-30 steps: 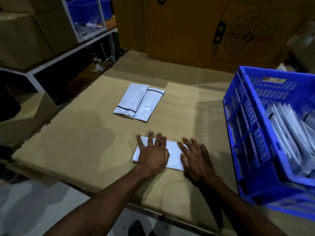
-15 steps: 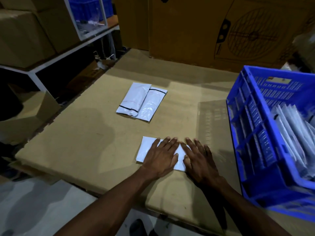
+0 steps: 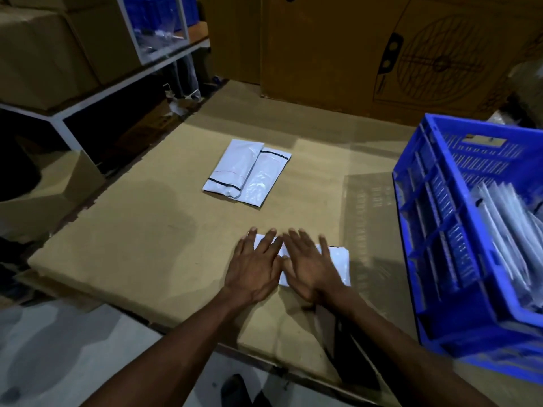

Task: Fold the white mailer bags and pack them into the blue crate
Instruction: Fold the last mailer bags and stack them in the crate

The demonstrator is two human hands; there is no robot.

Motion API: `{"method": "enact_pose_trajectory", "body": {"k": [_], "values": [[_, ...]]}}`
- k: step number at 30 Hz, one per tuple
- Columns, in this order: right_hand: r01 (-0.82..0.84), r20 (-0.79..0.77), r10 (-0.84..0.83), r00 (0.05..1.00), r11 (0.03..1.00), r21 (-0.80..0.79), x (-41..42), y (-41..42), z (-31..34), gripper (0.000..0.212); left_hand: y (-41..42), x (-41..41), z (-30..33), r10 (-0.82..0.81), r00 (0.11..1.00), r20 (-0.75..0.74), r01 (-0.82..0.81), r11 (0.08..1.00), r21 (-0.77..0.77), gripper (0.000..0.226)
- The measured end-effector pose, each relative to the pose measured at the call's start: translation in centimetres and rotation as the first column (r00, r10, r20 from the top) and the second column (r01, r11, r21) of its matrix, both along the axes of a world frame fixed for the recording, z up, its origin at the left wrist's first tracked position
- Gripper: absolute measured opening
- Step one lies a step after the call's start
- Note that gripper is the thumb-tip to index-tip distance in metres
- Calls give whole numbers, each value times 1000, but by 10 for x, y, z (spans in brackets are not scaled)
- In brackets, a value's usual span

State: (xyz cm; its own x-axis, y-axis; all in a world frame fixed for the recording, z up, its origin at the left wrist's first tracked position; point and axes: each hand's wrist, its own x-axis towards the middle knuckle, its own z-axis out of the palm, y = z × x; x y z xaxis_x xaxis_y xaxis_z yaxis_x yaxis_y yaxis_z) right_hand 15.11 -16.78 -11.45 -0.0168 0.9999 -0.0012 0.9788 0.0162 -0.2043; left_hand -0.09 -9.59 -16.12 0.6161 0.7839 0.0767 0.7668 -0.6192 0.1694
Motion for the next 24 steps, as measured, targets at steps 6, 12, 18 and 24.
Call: {"method": "enact_pose_trajectory", "body": {"k": [6,12,18,24], "values": [[20,9,-20,1000,999,37,16,-17,-26,56,-4,0,5,50,998,-30,-50,999,11,60],[175,33,-175,984,984,29,63,-53,-34,65,-6,-7,11,66,997,-44,-68,997,-43,70],[219,43,-216,975,974,-61,69,-45,-25,65,-1,-4,25,91,993,-79,-97,992,-82,75],[22,46,-23,999,999,23,37,-25,-22,57,-10,24,21,-38,997,-73,34,998,-54,55]]}}
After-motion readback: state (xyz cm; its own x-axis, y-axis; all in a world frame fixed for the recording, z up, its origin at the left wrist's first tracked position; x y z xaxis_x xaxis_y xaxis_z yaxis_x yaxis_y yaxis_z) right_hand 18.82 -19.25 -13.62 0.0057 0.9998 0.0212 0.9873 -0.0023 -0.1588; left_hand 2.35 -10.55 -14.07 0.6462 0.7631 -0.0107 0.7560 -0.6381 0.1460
